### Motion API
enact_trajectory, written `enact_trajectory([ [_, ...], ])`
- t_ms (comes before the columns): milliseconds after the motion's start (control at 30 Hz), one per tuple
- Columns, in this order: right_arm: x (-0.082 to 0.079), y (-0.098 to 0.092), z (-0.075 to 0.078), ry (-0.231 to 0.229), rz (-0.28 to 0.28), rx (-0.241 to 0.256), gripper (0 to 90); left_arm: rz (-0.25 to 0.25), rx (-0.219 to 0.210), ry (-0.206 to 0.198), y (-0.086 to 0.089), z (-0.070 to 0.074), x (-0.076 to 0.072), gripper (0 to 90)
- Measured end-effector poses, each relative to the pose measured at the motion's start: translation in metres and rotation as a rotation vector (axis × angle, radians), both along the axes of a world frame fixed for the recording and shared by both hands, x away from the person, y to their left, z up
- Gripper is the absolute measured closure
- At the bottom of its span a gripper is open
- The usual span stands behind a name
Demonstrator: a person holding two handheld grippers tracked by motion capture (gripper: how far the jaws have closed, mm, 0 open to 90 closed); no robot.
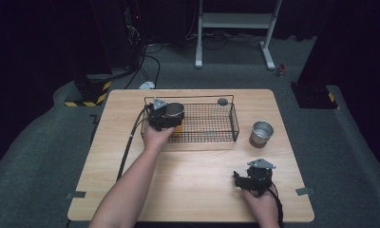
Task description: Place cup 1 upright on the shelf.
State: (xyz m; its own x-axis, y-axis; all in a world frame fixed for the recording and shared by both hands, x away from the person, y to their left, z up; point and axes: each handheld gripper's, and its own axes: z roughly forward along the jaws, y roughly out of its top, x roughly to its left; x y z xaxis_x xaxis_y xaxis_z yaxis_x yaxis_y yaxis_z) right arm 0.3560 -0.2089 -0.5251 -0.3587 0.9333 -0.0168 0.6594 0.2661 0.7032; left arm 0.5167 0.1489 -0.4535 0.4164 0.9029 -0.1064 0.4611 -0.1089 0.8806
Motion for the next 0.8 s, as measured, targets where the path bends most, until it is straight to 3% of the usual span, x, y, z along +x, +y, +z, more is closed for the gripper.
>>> enact_trajectory([
  [300, 0.0, 0.0, 0.0, 0.001, 0.0, 0.001, 11.2, 0.026, 0.052, 0.026, -0.003, -0.009, 0.0, 13.0],
  [400, 0.0, 0.0, 0.0, 0.001, 0.0, 0.001, 11.2, 0.032, 0.049, 0.03, -0.003, -0.012, 0.0, 13.0],
  [800, 0.0, 0.0, 0.0, 0.001, 0.0, 0.001, 11.2, 0.007, 0.087, 0.039, 0.0, -0.011, -0.005, 12.9],
])
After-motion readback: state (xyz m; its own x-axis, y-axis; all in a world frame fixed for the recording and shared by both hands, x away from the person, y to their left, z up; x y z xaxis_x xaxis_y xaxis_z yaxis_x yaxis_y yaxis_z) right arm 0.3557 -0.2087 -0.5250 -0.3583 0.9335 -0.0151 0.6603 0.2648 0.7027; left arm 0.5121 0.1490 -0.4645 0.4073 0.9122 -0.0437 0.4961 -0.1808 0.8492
